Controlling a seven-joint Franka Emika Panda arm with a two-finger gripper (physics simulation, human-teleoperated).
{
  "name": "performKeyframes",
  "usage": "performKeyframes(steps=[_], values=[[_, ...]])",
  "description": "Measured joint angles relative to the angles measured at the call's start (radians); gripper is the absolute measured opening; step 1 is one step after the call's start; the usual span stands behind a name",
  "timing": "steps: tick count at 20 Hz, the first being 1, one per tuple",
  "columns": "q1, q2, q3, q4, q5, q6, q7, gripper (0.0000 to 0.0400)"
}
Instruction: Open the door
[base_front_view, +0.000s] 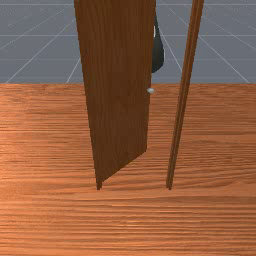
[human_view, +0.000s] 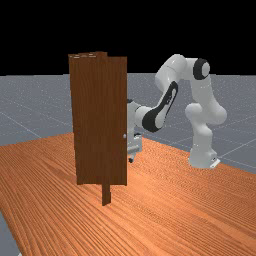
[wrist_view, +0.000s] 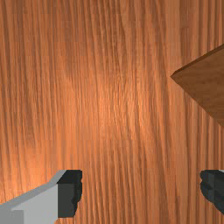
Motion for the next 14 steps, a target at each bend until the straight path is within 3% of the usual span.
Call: performKeyframes(steps=[1, 2, 4, 7, 8, 9, 10, 11, 12, 13, 14], values=[[0.0, 0.0, 0.0, 0.0, 0.0, 0.0, 0.0, 0.0243], [0.0, 0.0, 0.0, 0.0, 0.0, 0.0, 0.0, 0.0148], [0.0, 0.0, 0.0, 0.0, 0.0, 0.0, 0.0, 0.0054], [0.019, -0.013, -0.017, -0.016, -0.045, 0.001, 0.039, 0.0012], [-0.005, -0.042, 0.006, -0.062, -0.011, 0.022, -0.054, 0.0007], [0.033, -0.086, -0.029, -0.129, -0.098, 0.037, 0.08, 0.0004], [0.007, -0.163, -0.009, -0.253, -0.028, 0.123, 0.016, 0.0003], [0.007, -0.246, -0.012, -0.371, -0.04, 0.167, 0.023, 0.0002], [-0.002, -0.315, -0.01, -0.451, 0.056, 0.132, -0.07, 0.0001], [0.002, -0.388, -0.015, -0.542, -0.048, 0.153, 0.109, 0.0001], [-0.002, -0.436, -0.014, -0.599, -0.054, 0.162, 0.111, 0.0]])
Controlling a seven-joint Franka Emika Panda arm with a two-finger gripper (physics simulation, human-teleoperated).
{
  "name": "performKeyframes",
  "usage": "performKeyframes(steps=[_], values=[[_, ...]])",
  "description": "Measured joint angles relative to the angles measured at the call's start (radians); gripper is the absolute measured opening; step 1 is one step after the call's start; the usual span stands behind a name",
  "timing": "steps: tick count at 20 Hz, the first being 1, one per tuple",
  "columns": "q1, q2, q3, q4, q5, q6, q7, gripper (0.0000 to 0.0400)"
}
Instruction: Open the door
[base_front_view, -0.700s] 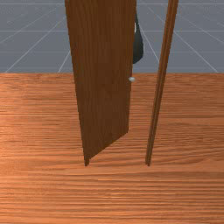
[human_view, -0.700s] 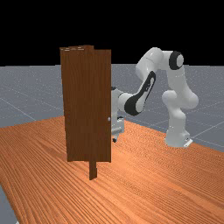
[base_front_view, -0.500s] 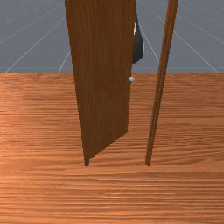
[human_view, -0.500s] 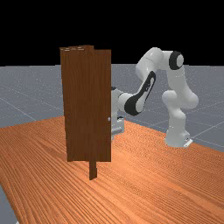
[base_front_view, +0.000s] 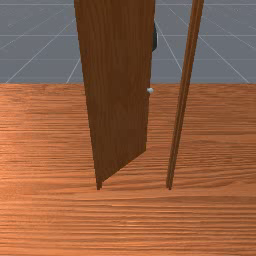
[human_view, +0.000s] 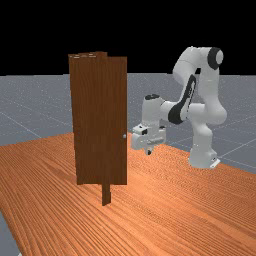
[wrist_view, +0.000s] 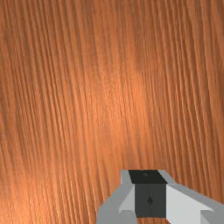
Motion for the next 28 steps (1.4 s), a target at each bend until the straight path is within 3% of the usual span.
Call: performKeyframes(steps=[2, 3, 6, 7, 9, 10, 11, 13, 14, 15, 16, 17, 18, 19, 20, 23, 24, 26, 28], values=[[-0.011, -0.064, 0.007, -0.073, -0.006, 0.005, 0.081, 0.0], [-0.013, -0.063, 0.036, -0.069, 0.006, -0.007, 0.265, 0.0], [0.085, -0.002, 0.191, 0.01, 0.04, -0.041, 0.844, 0.0], [0.148, 0.036, 0.221, 0.061, 0.031, -0.058, 0.885, 0.0], [0.226, 0.086, 0.262, 0.127, 0.001, -0.072, 0.726, 0.0], [0.249, 0.133, 0.261, 0.196, -0.082, -0.122, 0.682, 0.0], [0.228, 0.195, 0.267, 0.275, -0.039, -0.102, 0.454, 0.0], [0.217, 0.486, 0.253, 0.73, -0.077, -0.266, 0.349, 0.0], [0.249, 0.61, 0.192, 0.913, -0.115, -0.208, 0.517, 0.0], [0.232, 0.712, 0.209, 1.107, -0.068, -0.412, 0.464, 0.0], [0.229, 0.714, 0.207, 1.106, -0.068, -0.412, 0.464, 0.0], [0.245, 0.796, 0.189, 1.259, -0.056, -0.481, 0.538, 0.0], [0.233, 0.798, 0.201, 1.253, -0.068, -0.473, 0.454, 0.0], [0.24, 0.965, 0.206, 1.576, -0.046, -0.716, 0.41, 0.0], [0.179, 0.812, 0.236, 1.269, -0.084, -0.485, 0.21, 0.0], [-0.003, 0.708, 0.282, 1.088, -0.08, -0.408, -0.278, 0.0], [-0.023, 0.701, 0.307, 1.07, -0.085, -0.4, -0.421, 0.0], [-0.044, 0.672, 0.318, 1.025, -0.064, -0.392, -0.472, 0.0], [-0.102, 0.639, 0.354, 0.974, -0.04, -0.398, -0.772, 0.0]])
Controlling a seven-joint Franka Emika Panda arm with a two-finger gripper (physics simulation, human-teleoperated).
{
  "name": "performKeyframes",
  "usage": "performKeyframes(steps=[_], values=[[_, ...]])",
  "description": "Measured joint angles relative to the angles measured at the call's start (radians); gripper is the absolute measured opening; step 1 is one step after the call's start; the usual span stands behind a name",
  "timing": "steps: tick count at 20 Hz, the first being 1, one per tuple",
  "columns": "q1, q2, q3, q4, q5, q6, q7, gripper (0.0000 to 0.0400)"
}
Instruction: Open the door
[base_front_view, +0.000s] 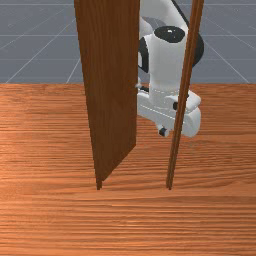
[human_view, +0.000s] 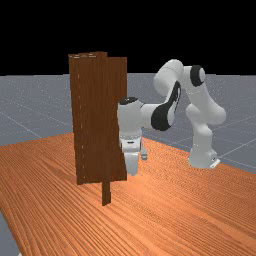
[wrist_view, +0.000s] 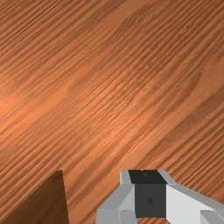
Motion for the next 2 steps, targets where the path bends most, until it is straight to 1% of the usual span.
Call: performKeyframes(steps=[1, 2], values=[[-0.045, -0.01, 0.009, -0.005, 0.0, -0.008, -0.153, 0.0001], [-0.133, 0.012, -0.012, 0.035, -0.016, -0.021, -0.308, 0.0]])
